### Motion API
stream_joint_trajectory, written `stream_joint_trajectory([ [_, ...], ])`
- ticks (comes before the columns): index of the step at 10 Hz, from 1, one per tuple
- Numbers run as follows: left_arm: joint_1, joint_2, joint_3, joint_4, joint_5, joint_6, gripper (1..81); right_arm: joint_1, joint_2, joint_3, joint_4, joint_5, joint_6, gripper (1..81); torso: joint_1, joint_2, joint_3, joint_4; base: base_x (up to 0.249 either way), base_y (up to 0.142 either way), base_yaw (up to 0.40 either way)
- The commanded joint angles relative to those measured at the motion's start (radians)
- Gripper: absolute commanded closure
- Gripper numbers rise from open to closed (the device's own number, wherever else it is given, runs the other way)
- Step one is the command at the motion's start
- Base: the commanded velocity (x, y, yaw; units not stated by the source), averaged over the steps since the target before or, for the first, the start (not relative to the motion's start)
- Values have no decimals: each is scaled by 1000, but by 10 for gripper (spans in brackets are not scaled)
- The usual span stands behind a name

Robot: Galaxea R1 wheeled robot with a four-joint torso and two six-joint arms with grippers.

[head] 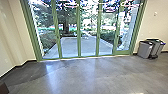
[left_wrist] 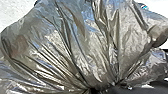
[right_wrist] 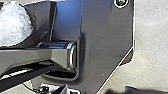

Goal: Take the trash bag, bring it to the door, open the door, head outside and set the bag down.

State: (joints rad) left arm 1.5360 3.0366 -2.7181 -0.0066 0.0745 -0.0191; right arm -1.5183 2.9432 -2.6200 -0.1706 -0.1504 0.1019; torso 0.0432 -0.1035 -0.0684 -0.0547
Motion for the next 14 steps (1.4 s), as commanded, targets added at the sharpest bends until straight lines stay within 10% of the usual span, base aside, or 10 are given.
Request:
stream_joint_trajectory([
  [1,-43,9,6,10,61,11,811,45,-4,-1,-9,-58,-2,10,0,0,0,0,0,0,-290],
  [14,-39,7,3,8,59,10,811,45,-4,-3,-7,-57,-2,10,0,0,0,0,0,0,-274],
])
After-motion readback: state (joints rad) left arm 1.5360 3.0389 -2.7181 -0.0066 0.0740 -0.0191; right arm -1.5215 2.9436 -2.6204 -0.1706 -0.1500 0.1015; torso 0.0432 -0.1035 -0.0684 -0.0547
